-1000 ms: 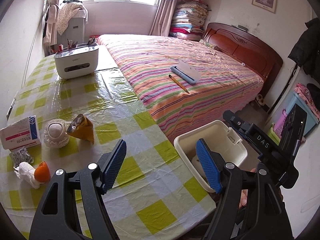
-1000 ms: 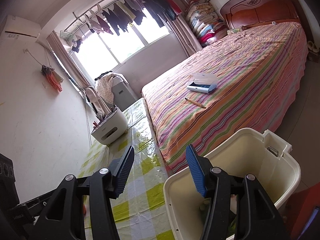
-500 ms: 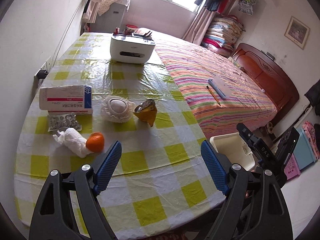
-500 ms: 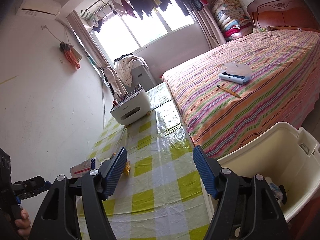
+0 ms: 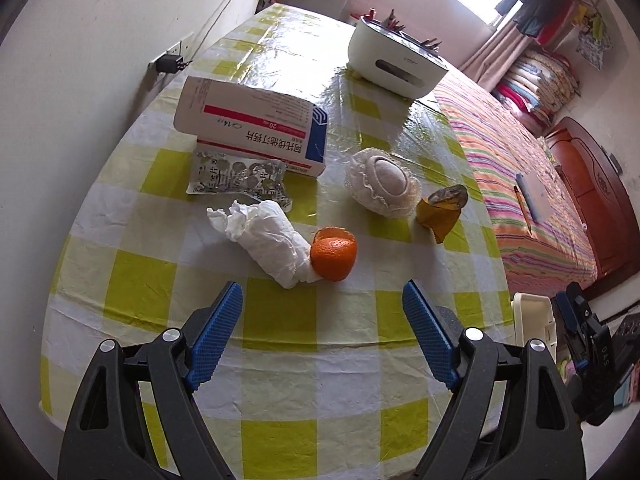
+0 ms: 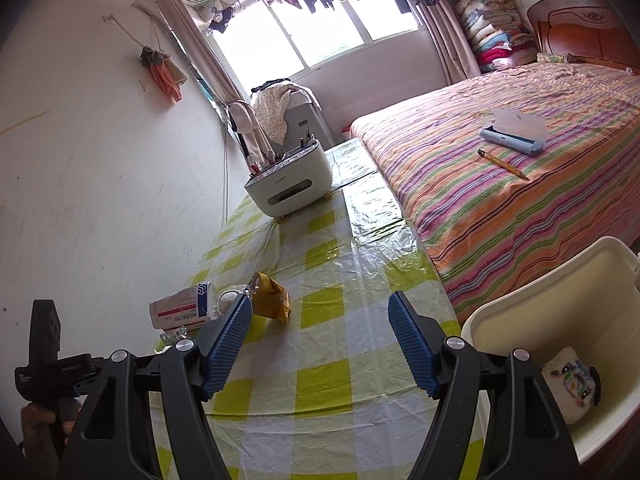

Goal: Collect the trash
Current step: 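Grasp the white tissue with left tool while right grasps the yellow snack bag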

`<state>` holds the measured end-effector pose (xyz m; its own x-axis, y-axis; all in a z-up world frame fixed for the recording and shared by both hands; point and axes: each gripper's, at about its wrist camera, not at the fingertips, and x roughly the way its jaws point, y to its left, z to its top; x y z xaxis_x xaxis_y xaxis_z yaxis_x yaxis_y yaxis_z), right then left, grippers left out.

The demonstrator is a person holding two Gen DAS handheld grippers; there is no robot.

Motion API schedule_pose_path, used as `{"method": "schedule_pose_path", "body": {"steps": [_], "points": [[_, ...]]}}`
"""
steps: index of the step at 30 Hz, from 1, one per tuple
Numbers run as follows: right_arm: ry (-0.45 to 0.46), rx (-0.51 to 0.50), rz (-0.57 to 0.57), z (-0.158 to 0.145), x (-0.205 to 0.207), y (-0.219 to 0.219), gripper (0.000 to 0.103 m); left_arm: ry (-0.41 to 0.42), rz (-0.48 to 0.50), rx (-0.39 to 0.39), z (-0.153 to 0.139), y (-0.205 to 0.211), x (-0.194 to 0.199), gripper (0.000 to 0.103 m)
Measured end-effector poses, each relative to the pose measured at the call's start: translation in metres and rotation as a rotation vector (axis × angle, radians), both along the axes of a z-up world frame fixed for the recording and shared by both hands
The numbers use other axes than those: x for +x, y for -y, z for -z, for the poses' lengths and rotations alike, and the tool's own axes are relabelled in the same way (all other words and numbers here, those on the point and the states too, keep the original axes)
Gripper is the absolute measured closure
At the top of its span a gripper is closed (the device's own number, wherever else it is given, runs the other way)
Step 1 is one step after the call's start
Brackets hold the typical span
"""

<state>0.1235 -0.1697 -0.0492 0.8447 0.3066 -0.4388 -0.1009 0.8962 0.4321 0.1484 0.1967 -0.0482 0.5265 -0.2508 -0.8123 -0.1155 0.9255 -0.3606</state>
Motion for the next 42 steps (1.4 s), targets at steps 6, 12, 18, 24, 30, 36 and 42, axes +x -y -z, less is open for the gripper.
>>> {"method": "schedule_pose_path", "body": {"steps": [6, 12, 18, 24, 30, 36, 42], "points": [[-0.007, -0.004, -0.03, 0.002, 0.003, -0.011, 0.034, -0.082, -0.064, -0.041, 0.025, -0.011, 0.027, 0.022], [-0.015, -0.005, -0.054, 0.005, 0.014, -0.018, 0.034, -0.136, -0.105, -0.033, 0.042, -0.018, 0.043, 0.022], [-0.076, -0.092, -0.175, 0.015, 0.053, -0.059, 0.034, -0.159, -0.112, -0.041, 0.05, -0.021, 0.057, 0.022], [-0.127, -0.233, -0.296, 0.02, 0.082, -0.109, 0.034, -0.151, -0.083, -0.022, 0.051, -0.014, 0.064, 0.031], [-0.164, -0.366, -0.3, 0.032, 0.118, -0.133, 0.034, -0.156, -0.065, -0.048, 0.051, -0.015, 0.064, 0.057], [-0.215, -0.46, -0.347, 0.047, 0.147, -0.145, 0.034, -0.166, -0.014, -0.008, 0.052, -0.01, 0.06, 0.06], [-0.246, -0.515, -0.371, 0.06, 0.153, -0.153, 0.035, -0.159, 0.013, -0.012, 0.053, -0.005, 0.054, 0.068]]}}
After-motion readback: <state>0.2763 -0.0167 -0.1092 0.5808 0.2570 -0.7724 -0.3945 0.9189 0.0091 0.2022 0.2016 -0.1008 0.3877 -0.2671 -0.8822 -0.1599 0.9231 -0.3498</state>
